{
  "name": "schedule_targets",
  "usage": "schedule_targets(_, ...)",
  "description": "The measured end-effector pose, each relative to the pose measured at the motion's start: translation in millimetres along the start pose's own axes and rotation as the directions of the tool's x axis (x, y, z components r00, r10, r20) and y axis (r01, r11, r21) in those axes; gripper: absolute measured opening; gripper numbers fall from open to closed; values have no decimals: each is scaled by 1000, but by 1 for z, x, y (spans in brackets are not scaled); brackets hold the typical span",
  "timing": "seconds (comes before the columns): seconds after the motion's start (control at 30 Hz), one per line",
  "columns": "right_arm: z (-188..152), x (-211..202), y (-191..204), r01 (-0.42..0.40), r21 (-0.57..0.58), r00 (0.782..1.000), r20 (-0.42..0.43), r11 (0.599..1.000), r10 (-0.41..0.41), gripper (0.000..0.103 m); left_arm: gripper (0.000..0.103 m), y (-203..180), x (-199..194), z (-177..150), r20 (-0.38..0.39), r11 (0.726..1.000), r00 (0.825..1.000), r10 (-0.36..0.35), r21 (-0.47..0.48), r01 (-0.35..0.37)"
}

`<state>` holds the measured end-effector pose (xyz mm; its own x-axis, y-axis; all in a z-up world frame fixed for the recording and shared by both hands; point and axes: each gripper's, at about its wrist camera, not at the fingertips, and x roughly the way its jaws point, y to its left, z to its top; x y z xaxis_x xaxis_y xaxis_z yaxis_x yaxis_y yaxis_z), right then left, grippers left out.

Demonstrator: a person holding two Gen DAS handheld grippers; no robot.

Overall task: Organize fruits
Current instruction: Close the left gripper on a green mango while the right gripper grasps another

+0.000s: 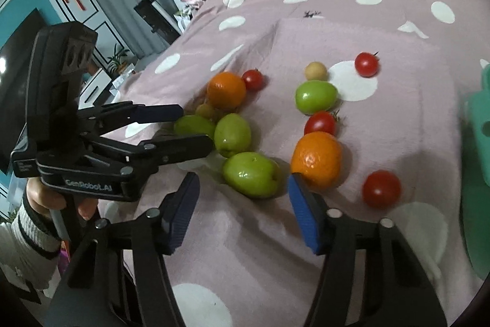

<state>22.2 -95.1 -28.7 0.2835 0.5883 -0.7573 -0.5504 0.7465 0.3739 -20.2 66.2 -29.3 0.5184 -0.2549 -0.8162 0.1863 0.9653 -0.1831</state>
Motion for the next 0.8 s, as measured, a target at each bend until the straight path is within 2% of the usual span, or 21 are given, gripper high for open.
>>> schedule_targets(0.17, 8, 16, -2, 19, -6, 999, -43, 1000, -19, 58, 78, 0, 12, -3, -69, 999, 998, 6, 38, -3)
schedule_targets(0.27, 12, 22, -6, 12, 8, 998, -57, 1000, -12, 58, 73, -4, 15, -1, -75, 998, 997, 21, 67, -16)
schedule_targets(0.4, 13, 28, -14, -2, 50, 997, -82, 999, 6, 58, 72, -4, 18, 3, -90, 996, 995, 32, 89, -24)
schedule_targets(0.53, 15, 29, -13, -4, 38, 995, -104, 999, 8, 58, 71, -10, 22, 4, -124, 986, 991, 58, 164, -37)
schedule_targets(0.6, 16, 31, -12, -9, 17, 993, -115, 1000, 11, 57, 71, -8, 23, 6, -136, 984, 990, 44, 177, -19)
schedule_targets(0.67, 17, 31, -15, -12, 19, 993, -119, 1000, 14, 50, 61, -7, 24, 7, -150, 981, 988, 40, 195, -10)
schedule_targets(0.7, 19, 32, -16, -7, 19, 993, -120, 1000, 10, 40, 55, -6, 25, 7, -156, 981, 987, 41, 193, -10)
schedule_targets(0.73, 19, 32, -19, 0, 19, 993, -116, 1000, 2, 39, 41, -3, 28, 7, -166, 984, 985, 43, 179, -13)
schedule_targets(0.77, 20, 30, -22, 13, 22, 994, -105, 1000, -11, 39, 36, 2, 32, 6, -177, 987, 983, 39, 159, -11)
schedule_targets(0.8, 20, 29, -26, 22, 33, 995, -98, 999, -19, 39, 36, 5, 34, 6, -177, 991, 984, 23, 137, 2)
